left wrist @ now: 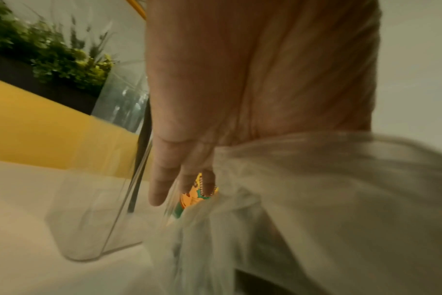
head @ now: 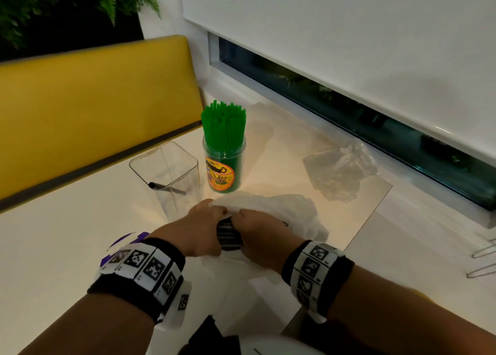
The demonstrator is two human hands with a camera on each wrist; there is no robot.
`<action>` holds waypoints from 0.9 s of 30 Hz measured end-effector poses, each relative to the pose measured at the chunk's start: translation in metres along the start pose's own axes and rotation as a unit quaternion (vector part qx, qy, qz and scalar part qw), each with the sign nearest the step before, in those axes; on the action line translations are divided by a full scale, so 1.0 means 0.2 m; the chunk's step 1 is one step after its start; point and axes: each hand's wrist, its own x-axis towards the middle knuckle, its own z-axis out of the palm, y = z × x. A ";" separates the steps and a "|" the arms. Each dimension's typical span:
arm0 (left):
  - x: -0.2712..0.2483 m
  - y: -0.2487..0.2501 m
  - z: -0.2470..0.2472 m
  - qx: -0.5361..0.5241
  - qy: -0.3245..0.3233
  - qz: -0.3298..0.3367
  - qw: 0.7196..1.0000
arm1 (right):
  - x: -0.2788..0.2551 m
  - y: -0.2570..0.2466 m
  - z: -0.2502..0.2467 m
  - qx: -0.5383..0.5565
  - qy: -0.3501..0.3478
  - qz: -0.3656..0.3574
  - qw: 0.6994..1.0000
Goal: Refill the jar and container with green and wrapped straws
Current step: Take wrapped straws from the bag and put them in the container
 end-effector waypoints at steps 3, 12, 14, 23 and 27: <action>0.03 -0.01 -0.07 -0.053 -0.041 0.034 0.997 | -0.02 0.01 -0.05 0.052 0.036 0.027 0.998; 0.03 0.07 -0.09 -0.153 0.108 0.119 0.975 | 0.00 -0.03 -0.28 0.289 0.069 0.036 0.954; -0.01 0.15 -0.11 -0.172 0.180 0.160 0.955 | 0.02 -0.10 -0.36 0.366 0.078 0.057 0.926; -0.18 0.13 -0.19 -0.020 0.630 0.131 0.765 | 0.24 -0.36 -0.89 0.517 0.264 -0.056 0.812; -0.16 -0.09 -0.27 -0.248 0.650 -0.072 0.715 | 0.38 -0.44 -0.93 0.530 0.375 -0.082 0.756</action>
